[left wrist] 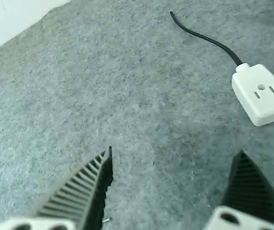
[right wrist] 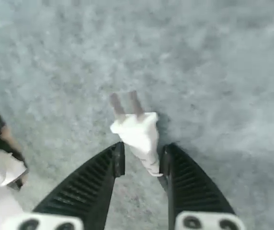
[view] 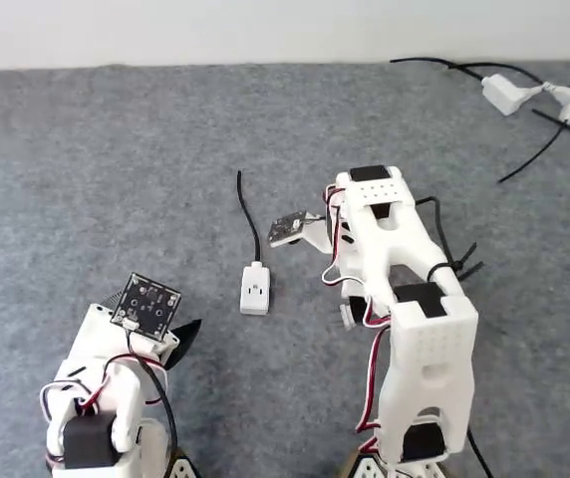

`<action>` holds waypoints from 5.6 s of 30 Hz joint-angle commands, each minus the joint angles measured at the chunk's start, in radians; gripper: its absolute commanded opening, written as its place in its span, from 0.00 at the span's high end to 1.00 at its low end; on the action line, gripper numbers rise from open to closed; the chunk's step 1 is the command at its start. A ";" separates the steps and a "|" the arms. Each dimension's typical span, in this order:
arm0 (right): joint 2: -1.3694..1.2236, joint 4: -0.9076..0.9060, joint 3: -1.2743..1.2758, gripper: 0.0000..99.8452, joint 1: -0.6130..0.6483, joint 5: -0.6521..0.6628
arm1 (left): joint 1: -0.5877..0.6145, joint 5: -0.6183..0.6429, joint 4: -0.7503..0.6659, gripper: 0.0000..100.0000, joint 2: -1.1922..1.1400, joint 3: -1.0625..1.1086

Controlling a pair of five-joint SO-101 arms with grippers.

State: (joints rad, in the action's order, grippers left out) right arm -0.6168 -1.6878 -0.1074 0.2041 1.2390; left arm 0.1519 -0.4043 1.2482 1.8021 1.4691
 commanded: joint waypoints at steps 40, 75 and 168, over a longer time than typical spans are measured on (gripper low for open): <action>0.223 0.002 0.109 0.64 -0.022 -0.054 | 0.002 -0.032 -0.020 0.63 0.018 0.015; 0.329 0.366 0.454 0.63 -0.041 0.155 | 0.002 -0.032 -0.014 0.63 0.018 0.016; 0.346 0.285 0.485 0.99 0.058 -0.072 | 0.002 -0.034 -0.018 0.63 0.018 0.033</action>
State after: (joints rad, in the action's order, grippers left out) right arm -0.3007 -1.3702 0.3851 0.2455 1.1715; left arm 0.1534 -0.4319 1.2482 1.8021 1.5060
